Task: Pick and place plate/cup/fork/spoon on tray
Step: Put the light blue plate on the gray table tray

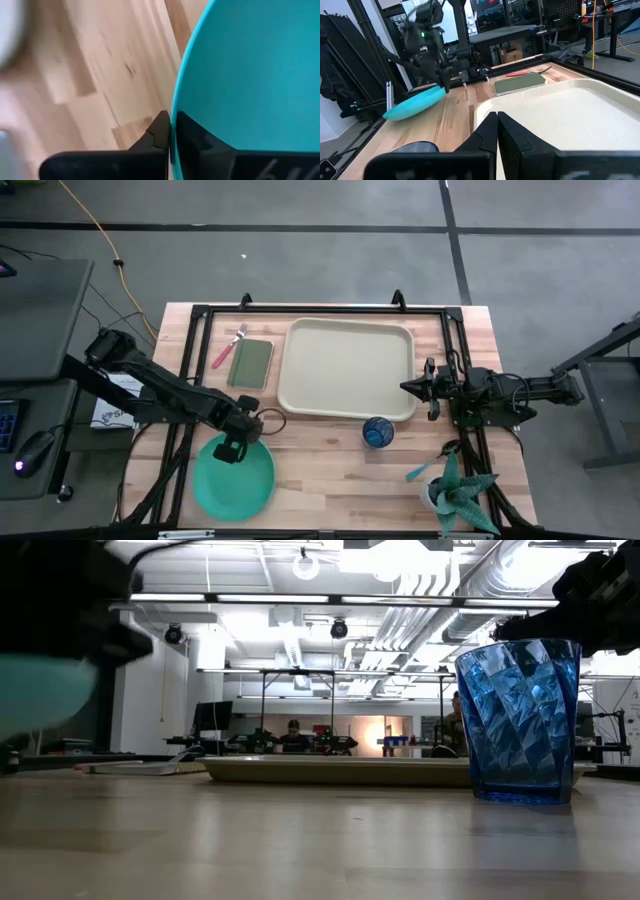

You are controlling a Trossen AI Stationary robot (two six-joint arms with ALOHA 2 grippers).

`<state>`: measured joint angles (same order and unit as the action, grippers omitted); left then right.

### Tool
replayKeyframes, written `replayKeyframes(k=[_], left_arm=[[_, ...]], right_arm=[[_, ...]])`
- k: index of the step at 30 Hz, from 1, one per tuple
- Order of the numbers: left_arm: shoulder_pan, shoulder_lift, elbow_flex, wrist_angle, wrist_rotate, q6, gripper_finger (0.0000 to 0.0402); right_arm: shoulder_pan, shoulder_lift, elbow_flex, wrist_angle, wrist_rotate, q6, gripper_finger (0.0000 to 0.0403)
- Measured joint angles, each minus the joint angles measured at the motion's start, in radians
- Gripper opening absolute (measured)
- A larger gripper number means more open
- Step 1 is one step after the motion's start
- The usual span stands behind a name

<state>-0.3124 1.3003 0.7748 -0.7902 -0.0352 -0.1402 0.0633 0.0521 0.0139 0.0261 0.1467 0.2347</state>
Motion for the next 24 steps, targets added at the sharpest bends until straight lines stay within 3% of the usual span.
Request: replayKeyframes(k=[4, 8, 13, 17, 24], left_arm=[[0.056, -0.042, 0.114, -0.068, -0.101, -0.067, 0.0001], [0.138, -0.042, 0.264, -0.147, -0.193, -0.022, 0.0001], [0.284, -0.015, 0.456, -0.115, -0.266, 0.068, 0.0001], [0.444, 0.041, 0.588, 0.007, -0.336, 0.092, 0.0001], [0.691, 0.261, 0.733, 0.153, -0.245, 0.084, 0.0000]], right_arm=[[0.000, 0.000, 0.000, 0.000, 0.000, 0.000, 0.0000], [0.000, 0.001, 0.000, 0.000, 0.000, 0.000, 0.0000], [0.000, 0.000, 0.000, 0.000, 0.000, 0.000, 0.0000], [0.000, -0.001, 0.000, 0.000, 0.000, 0.000, 0.0000], [0.000, 0.000, 0.000, 0.000, 0.000, 0.000, 0.0000]])
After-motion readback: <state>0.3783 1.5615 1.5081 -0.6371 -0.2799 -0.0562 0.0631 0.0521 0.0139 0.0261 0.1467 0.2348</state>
